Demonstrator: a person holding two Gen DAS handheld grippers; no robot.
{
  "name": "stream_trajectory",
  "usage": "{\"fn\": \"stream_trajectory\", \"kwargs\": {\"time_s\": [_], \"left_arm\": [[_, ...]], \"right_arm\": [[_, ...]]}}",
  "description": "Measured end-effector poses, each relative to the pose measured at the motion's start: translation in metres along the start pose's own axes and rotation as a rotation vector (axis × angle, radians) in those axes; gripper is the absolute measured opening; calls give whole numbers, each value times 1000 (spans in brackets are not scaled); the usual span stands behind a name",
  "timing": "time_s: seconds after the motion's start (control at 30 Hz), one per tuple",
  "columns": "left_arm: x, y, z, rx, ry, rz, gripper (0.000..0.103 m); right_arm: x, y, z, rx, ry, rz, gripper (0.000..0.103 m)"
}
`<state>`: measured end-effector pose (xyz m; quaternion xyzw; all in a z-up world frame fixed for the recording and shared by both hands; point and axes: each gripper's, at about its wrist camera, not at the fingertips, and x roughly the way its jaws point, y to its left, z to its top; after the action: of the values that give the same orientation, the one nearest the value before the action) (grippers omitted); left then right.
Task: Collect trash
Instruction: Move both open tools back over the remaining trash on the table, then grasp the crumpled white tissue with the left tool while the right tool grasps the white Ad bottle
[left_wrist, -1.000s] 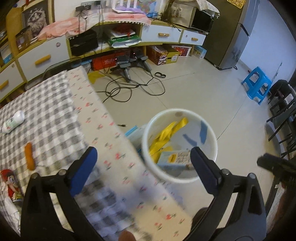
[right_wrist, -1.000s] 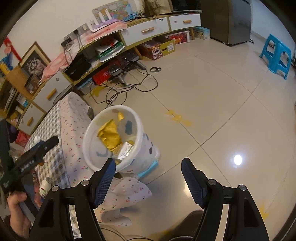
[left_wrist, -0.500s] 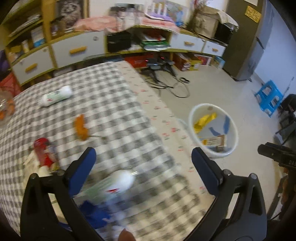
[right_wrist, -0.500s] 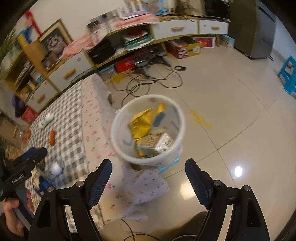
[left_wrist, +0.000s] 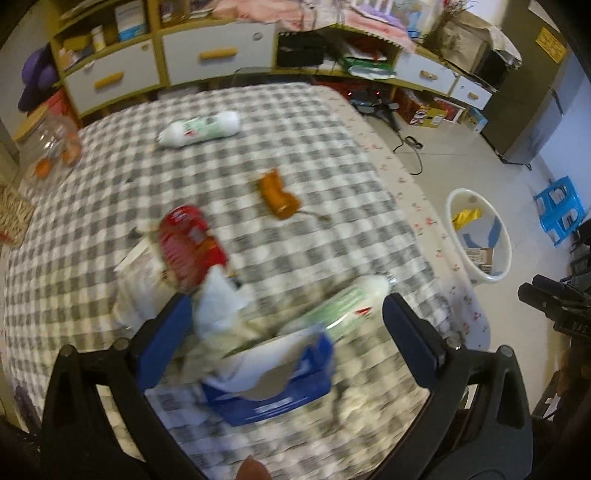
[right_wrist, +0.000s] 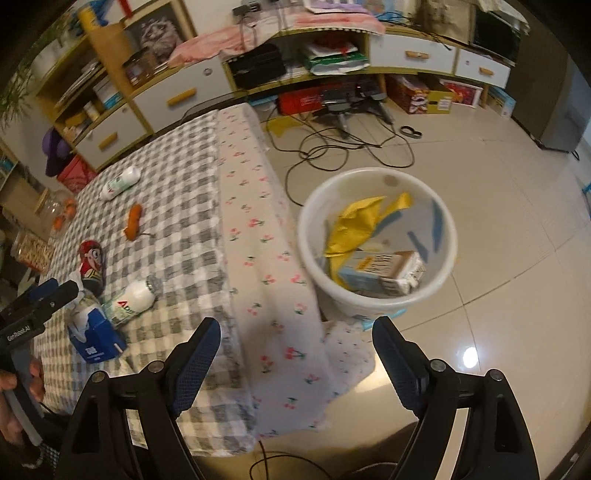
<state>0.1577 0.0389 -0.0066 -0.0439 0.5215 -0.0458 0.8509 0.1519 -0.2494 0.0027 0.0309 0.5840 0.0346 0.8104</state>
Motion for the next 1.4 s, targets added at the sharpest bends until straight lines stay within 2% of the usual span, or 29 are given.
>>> {"fn": "stream_trajectory", "kwargs": {"time_s": [0.13,0.23,0.27,0.4,0.43,0.5,0.53,0.67,0.77,0.87,1.03,1.4], "left_arm": [[6,19,-3,-21,66,-5,102],[14,37,-6,-75,122,-9,102],[17,42,-6,-97,137,-17,98],[26,56,-10,-148,184,-44,72],[27,58,-10,-150,189,-60,69],[30,62,-11,-171,194,-111,57],[31,64,-11,-181,194,-128,55],[32,65,-9,-177,183,-132,31],[25,63,-8,-154,165,-151,28],[5,62,-5,-129,108,-178,28],[-20,75,-4,-121,36,-148,28],[-31,102,-16,-158,4,-118,28]], "right_arm": [[8,18,1,-33,16,6,86],[12,29,2,-53,23,9,86],[12,32,2,-55,24,9,86],[16,39,3,-64,30,13,86],[17,41,3,-65,31,13,86],[19,45,3,-69,35,16,86],[20,48,3,-72,37,17,86],[24,60,2,-95,44,21,86],[27,69,0,-111,52,27,86],[30,79,0,-126,57,34,86],[41,98,3,-136,78,57,86],[85,147,4,-42,184,207,86]]}}
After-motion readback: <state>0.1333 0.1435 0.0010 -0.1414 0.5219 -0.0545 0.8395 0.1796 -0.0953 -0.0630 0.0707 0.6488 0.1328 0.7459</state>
